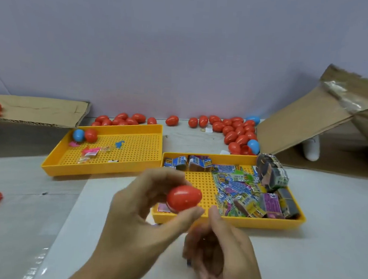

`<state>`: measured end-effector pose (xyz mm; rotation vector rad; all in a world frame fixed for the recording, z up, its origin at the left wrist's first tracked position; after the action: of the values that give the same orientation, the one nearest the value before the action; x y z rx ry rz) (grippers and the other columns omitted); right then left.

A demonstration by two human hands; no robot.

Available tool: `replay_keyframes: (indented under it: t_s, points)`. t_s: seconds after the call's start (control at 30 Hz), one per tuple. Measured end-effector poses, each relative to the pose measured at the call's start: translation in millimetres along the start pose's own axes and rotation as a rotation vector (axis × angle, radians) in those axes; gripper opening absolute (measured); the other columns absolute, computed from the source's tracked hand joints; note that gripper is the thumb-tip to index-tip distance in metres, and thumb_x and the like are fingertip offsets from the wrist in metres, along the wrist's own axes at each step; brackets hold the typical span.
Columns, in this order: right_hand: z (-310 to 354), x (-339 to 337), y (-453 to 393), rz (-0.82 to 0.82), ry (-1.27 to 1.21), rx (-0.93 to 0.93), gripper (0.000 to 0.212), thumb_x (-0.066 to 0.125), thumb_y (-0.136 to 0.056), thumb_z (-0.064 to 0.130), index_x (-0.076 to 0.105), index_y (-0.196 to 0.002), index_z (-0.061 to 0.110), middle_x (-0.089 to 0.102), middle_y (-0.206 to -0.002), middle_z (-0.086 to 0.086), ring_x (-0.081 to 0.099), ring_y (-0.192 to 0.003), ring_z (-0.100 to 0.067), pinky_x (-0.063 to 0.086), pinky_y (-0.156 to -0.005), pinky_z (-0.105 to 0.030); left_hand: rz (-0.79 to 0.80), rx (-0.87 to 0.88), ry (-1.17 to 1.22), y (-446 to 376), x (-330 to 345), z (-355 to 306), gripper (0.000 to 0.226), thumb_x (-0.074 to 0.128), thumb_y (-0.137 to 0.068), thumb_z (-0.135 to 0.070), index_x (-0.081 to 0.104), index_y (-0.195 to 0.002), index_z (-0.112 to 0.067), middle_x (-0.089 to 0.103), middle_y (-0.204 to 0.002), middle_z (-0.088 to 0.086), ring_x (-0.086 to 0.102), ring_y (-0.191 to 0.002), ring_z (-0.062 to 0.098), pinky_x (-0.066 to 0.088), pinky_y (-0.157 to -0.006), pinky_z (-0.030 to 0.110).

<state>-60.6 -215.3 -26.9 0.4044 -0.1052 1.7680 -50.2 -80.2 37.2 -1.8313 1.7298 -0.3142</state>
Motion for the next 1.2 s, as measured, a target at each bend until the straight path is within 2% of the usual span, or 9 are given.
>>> replay_keyframes:
  t_s: [0.1,0.23,0.33,0.5,0.7,0.8,0.93,1.07,1.2]
  points:
    - [2,-8,1,-0.014,-0.058,0.054,0.068,0.066,-0.055,0.083,0.074,-0.074,0.018,0.058,-0.053,-0.013,0.043,-0.033,-0.015,0.028,-0.041,-0.018,0.012,0.021,0.014,32,16,-1,0.037,0.084,-0.067,-0.032,0.071,-0.101,-0.028,0.073,-0.096,-0.005,0.071,-0.090,0.021,0.059,-0.069,0.036]
    - [10,-11,5,0.098,0.198,0.044,0.072,0.063,-0.067,0.081,0.073,-0.090,0.014,0.053,-0.051,-0.011,0.042,-0.032,-0.013,0.029,-0.035,-0.017,0.030,0.101,-0.067,42,18,3,0.032,0.084,-0.069,-0.029,0.074,-0.099,-0.023,0.072,-0.097,-0.008,0.069,-0.091,0.019,0.056,-0.064,0.037]
    - [10,-13,4,0.142,0.272,0.079,0.075,0.062,-0.071,0.077,0.071,-0.088,0.004,0.056,-0.058,-0.024,0.042,-0.033,-0.011,0.028,-0.035,-0.016,0.018,-0.005,0.030,49,18,12,0.040,0.086,-0.066,-0.027,0.073,-0.103,-0.024,0.072,-0.099,-0.002,0.069,-0.090,0.026,0.057,-0.060,0.043]
    - [10,-13,2,0.133,0.230,0.111,0.057,0.064,-0.079,0.062,0.066,-0.069,0.006,0.055,-0.044,-0.002,0.041,-0.029,-0.008,0.027,-0.033,-0.011,-0.035,-0.209,0.182,57,15,26,0.060,0.092,-0.055,-0.031,0.071,-0.111,-0.030,0.066,-0.096,0.007,0.067,-0.085,0.024,0.057,-0.063,0.027]
    - [14,-14,0,0.108,0.209,0.059,0.035,0.062,-0.080,0.048,0.073,-0.069,0.016,0.064,-0.058,-0.014,0.041,-0.029,-0.011,0.026,-0.032,-0.011,-0.023,-0.421,0.325,56,16,34,0.030,0.078,-0.070,-0.038,0.077,-0.097,-0.024,0.065,-0.076,0.011,0.063,-0.059,0.019,0.055,-0.054,0.028]
    - [14,-18,-2,0.097,0.213,0.043,0.030,0.076,-0.078,0.046,0.074,-0.078,0.016,0.065,-0.060,-0.012,0.043,-0.032,-0.011,0.026,-0.032,-0.011,-0.007,-0.483,0.387,55,18,38,0.024,0.078,-0.073,-0.028,0.078,-0.097,-0.026,0.072,-0.081,0.013,0.072,-0.069,0.024,0.060,-0.061,0.033]
    - [17,-22,-2,0.063,0.162,0.018,0.028,0.073,-0.071,0.042,0.073,-0.086,0.019,0.062,-0.057,-0.008,0.045,-0.036,-0.012,0.028,-0.032,-0.012,-0.013,-0.453,0.411,54,17,38,0.027,0.079,-0.075,-0.024,0.077,-0.102,-0.029,0.076,-0.094,0.010,0.075,-0.085,0.030,0.062,-0.071,0.035]
    - [21,-23,1,0.053,0.190,-0.053,0.030,0.082,-0.069,0.035,0.075,-0.095,0.022,0.068,-0.075,-0.018,0.050,-0.044,-0.014,0.032,-0.034,-0.016,0.009,-0.387,0.383,53,16,36,0.037,0.073,-0.076,-0.007,0.074,-0.106,-0.029,0.076,-0.100,0.005,0.075,-0.091,0.025,0.060,-0.075,0.029]
    - [23,-21,3,0.075,0.277,-0.148,0.033,0.081,-0.066,0.031,0.074,-0.097,0.025,0.070,-0.079,-0.008,0.055,-0.053,-0.013,0.038,-0.036,-0.020,0.007,-0.340,0.368,53,16,36,0.042,0.073,-0.073,0.001,0.073,-0.102,-0.029,0.076,-0.100,0.003,0.074,-0.096,0.022,0.058,-0.076,0.022]
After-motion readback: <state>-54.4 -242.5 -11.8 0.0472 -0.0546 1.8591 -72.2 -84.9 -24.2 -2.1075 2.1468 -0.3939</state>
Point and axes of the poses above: each hand's wrist, its own y-axis away from the middle knuckle, its own x-axis out of the palm, z = x × y, the point moved 5 cm from there along -y, towards the middle knuckle
